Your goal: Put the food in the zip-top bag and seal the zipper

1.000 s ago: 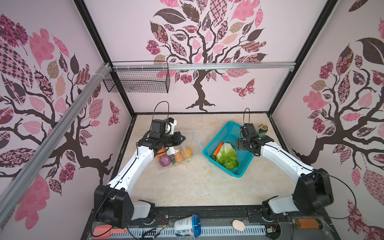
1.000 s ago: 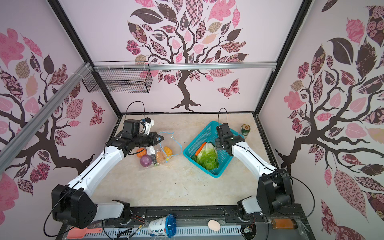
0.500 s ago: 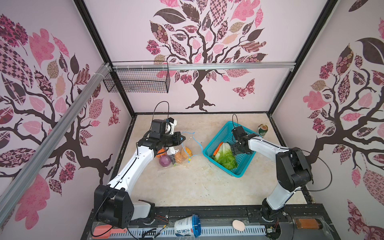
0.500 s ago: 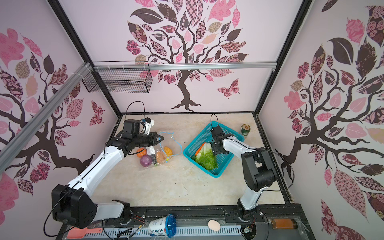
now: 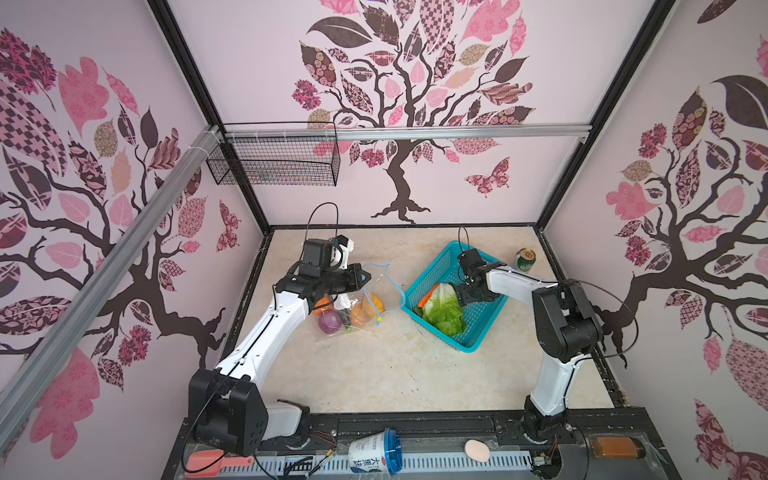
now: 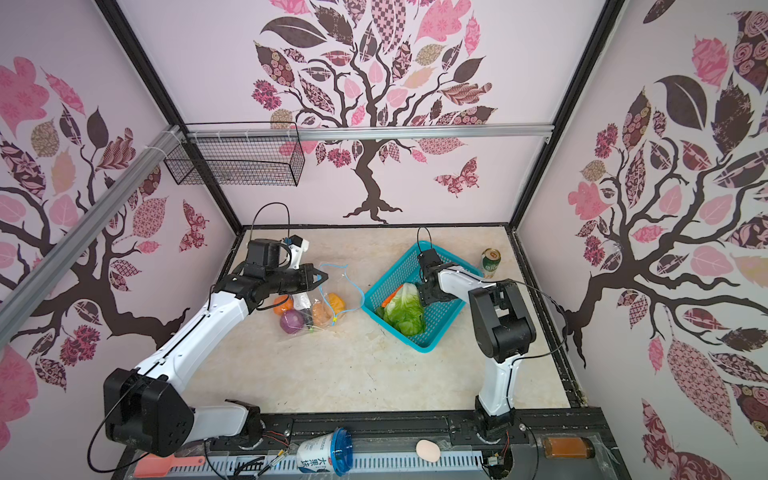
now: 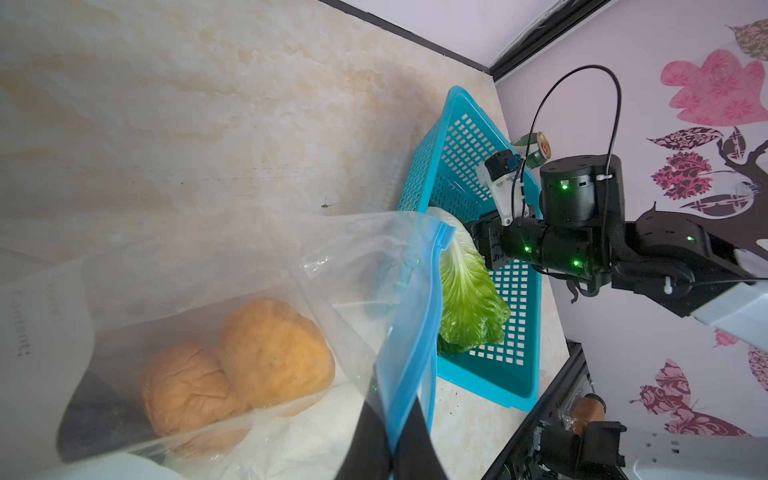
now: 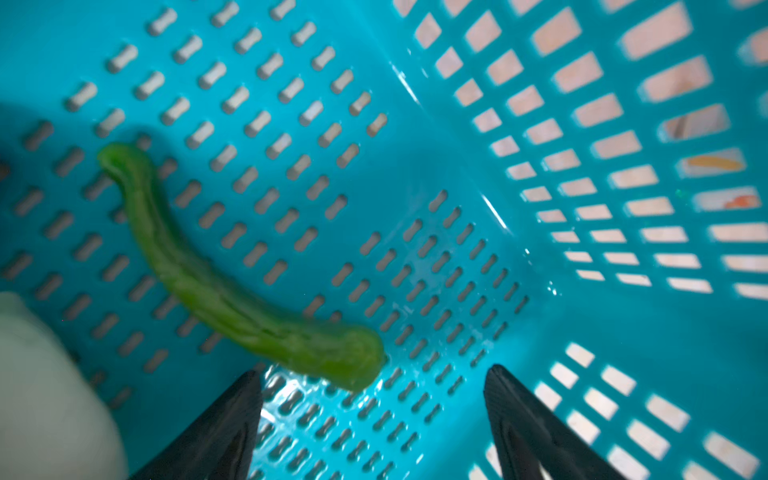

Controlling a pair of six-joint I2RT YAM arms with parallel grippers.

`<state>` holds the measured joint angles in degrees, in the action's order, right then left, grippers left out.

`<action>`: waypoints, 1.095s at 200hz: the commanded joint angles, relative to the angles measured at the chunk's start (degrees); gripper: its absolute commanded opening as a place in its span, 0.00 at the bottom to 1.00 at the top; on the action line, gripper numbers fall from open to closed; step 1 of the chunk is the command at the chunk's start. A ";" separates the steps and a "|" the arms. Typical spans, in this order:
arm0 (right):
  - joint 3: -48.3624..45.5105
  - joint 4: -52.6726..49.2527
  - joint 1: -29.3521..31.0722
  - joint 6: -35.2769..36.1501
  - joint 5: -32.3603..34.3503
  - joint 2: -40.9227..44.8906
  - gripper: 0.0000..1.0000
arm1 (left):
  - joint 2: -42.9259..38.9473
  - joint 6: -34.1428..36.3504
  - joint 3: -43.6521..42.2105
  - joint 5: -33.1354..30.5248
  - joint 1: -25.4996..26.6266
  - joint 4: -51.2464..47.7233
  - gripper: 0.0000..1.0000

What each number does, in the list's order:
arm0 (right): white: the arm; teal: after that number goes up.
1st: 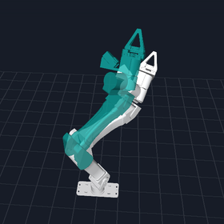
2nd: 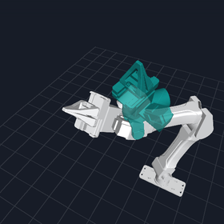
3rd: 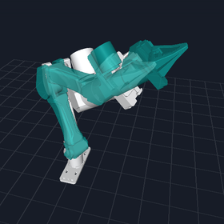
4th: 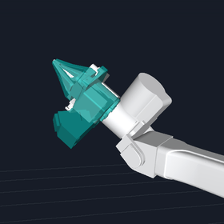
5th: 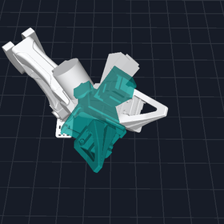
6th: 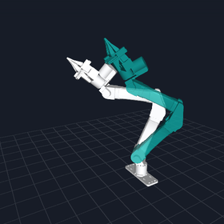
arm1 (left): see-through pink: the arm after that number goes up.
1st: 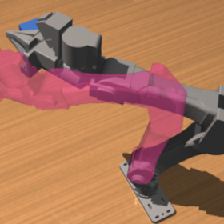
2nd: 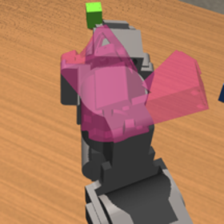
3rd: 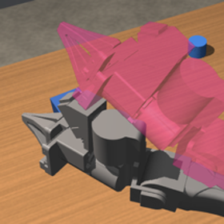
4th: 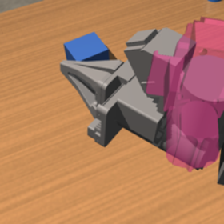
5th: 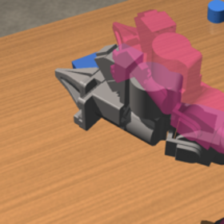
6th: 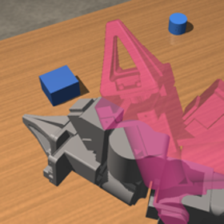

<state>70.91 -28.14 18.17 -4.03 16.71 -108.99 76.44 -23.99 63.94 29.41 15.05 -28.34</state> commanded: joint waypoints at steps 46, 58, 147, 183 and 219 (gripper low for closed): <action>3.86 1.98 -4.07 -5.44 -7.79 -3.94 0.74 | 0.46 0.61 -1.11 -0.49 0.27 0.91 0.00; 3.81 2.47 -5.03 -5.77 -9.74 -4.19 0.67 | 0.44 0.61 -1.09 -0.49 0.30 0.92 0.00; 5.96 2.13 -5.87 -1.10 -10.96 -6.15 0.69 | 0.37 0.70 -1.05 -0.58 0.29 0.76 0.00; 9.27 1.69 -5.87 -0.92 -12.64 -9.12 0.71 | 0.14 0.79 -1.02 -0.78 0.29 0.68 0.00; 12.16 1.60 -5.86 -1.38 -12.48 -11.28 0.74 | 0.04 0.85 -0.93 -0.84 0.25 0.61 0.00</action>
<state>80.49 -25.45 12.10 -5.58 4.54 -116.97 76.44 -23.97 63.94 28.73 15.05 -28.36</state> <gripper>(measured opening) 0.729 0.049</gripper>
